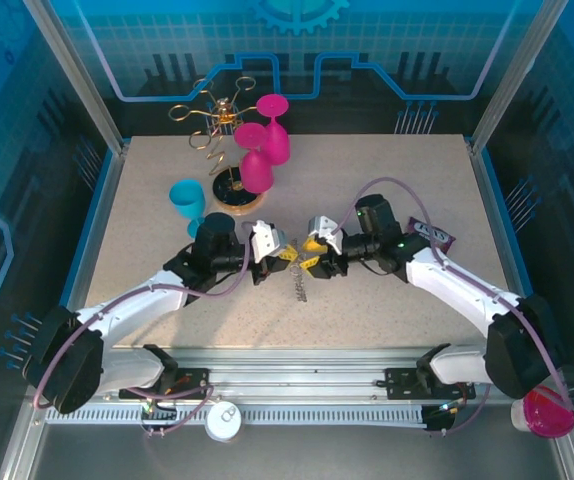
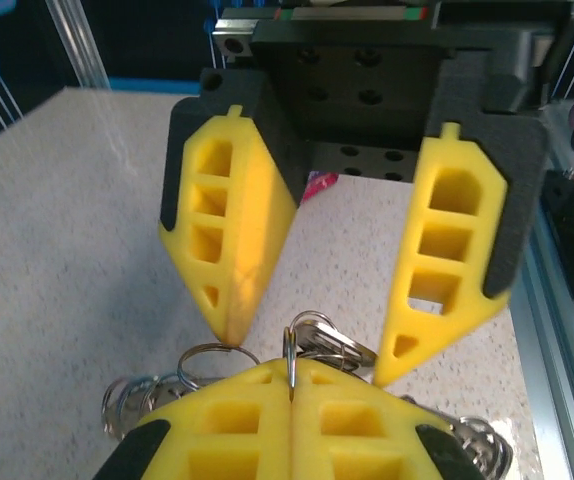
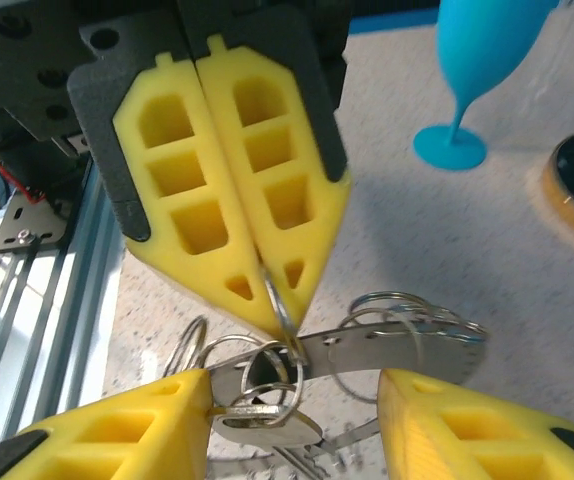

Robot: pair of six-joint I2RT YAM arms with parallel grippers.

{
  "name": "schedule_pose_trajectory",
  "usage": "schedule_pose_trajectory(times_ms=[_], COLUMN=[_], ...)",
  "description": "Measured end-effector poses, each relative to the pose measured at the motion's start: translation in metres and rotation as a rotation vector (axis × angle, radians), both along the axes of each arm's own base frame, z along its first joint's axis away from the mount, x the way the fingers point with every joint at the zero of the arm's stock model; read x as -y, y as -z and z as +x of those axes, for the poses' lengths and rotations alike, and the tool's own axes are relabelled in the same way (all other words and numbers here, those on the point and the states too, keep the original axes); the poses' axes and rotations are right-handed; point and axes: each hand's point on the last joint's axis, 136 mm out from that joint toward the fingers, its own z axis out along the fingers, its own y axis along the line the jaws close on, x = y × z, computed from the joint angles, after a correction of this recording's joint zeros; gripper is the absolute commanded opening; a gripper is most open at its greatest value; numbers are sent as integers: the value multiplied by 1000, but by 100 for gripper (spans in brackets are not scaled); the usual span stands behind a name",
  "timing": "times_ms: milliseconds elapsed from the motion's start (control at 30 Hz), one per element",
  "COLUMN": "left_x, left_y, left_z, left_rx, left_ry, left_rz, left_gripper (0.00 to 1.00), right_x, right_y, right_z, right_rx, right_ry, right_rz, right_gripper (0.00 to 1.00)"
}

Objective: Put the keys on the keyring

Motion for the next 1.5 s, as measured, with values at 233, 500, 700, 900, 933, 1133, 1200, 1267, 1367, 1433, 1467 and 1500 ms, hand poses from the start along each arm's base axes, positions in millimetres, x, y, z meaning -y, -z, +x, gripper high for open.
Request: schedule_pose_trajectory(times_ms=[233,500,700,900,933,1133,1200,1267,1367,1433,1467,1500], left_x=[2,0,-1,-2,-1,1,0,0,1,3,2,2], left_y=[-4,2,6,12,12,12,14,16,22,24,24,23], left_z=[-7,-9,-5,4,5,-1,-2,-2,-10,-16,-16,-16], left_rx=[44,30,9,-21,-25,-4,1,7,0,-14,-19,-25], left_ry=[46,39,12,-45,-41,10,17,12,23,32,29,24], left_rz=[-59,-90,-96,-23,0,112,123,120,85,59,51,40], left_gripper=[0,0,26,18,10,0,0,0,0,0,0,0], right_x=[-2,-9,-10,-10,-9,-8,-8,-9,-7,-7,-8,-9], right_y=[-14,-5,-1,2,2,1,4,8,13,16,16,16], right_z=[-1,-7,-4,-5,-3,-3,-3,-7,-11,-11,-12,-11], right_rx=[64,20,-13,2,10,28,-4,-32,-42,-54,-61,-62], right_ry=[-36,-115,-124,-158,-159,-168,-147,-125,-99,-90,-90,-90], right_rz=[62,104,120,-41,-76,-194,-183,-137,-80,-47,-35,-22], right_gripper=[32,6,0,0,0,0,25,29,27,24,22,19])
